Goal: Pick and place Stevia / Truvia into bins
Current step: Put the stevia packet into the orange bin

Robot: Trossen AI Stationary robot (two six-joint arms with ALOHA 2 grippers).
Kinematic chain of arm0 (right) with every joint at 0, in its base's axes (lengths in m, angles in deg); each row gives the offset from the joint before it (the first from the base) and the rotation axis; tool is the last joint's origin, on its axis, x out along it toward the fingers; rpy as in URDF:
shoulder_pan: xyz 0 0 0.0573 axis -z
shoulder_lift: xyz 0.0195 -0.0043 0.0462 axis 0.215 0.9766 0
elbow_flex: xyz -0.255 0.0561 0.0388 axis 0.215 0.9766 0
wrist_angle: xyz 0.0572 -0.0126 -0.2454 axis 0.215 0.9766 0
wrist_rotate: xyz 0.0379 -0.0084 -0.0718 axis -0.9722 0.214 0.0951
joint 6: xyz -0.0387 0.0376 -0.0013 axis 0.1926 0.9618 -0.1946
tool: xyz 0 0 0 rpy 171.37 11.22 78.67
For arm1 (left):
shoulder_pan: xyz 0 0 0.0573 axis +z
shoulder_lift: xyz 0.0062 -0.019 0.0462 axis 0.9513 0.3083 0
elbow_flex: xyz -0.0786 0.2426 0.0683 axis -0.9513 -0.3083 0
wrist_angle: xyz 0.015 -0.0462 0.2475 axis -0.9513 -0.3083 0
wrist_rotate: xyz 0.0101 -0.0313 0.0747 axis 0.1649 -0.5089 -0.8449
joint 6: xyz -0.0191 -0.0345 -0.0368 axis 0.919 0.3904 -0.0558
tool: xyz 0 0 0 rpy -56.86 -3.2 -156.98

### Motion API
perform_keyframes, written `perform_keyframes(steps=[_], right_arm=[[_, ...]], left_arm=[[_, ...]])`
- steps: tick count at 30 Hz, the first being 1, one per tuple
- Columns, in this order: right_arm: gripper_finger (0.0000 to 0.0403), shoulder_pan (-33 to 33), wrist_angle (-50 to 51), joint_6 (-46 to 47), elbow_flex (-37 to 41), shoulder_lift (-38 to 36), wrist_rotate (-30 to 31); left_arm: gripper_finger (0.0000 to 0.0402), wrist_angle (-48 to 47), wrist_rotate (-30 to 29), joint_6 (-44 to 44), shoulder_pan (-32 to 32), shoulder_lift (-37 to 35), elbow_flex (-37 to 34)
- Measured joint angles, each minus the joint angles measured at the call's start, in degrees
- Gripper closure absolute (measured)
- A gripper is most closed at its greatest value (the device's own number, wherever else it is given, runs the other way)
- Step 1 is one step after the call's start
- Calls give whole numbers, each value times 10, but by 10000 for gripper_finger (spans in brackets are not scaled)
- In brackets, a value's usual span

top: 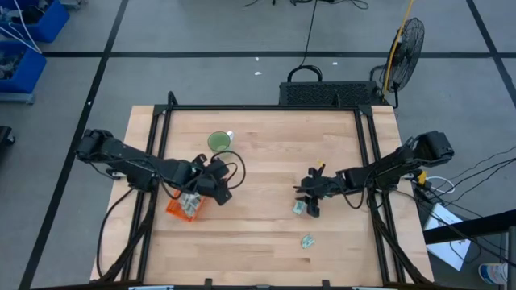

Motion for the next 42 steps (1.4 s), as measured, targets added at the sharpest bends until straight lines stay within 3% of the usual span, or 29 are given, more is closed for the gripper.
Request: perform_keyframes(steps=[10, 19, 30, 38, 42], right_arm=[[284, -20, 53, 40, 2, 1, 2], [290, -33, -28, 36, 55, 0, 23], [396, -32, -97, 18, 99, 0, 29], [401, -33, -196, -60, 94, 1, 18], [402, -33, -198, -75, 83, 2, 22]], left_arm=[[284, 5, -4, -22, 11, 0, -1], [284, 5, -5, -22, 33, 0, -1], [284, 10, -5, -22, 42, 0, -1], [284, 113, -4, -24, 42, 0, -1], [284, 175, 41, -80, 46, 0, -1]])
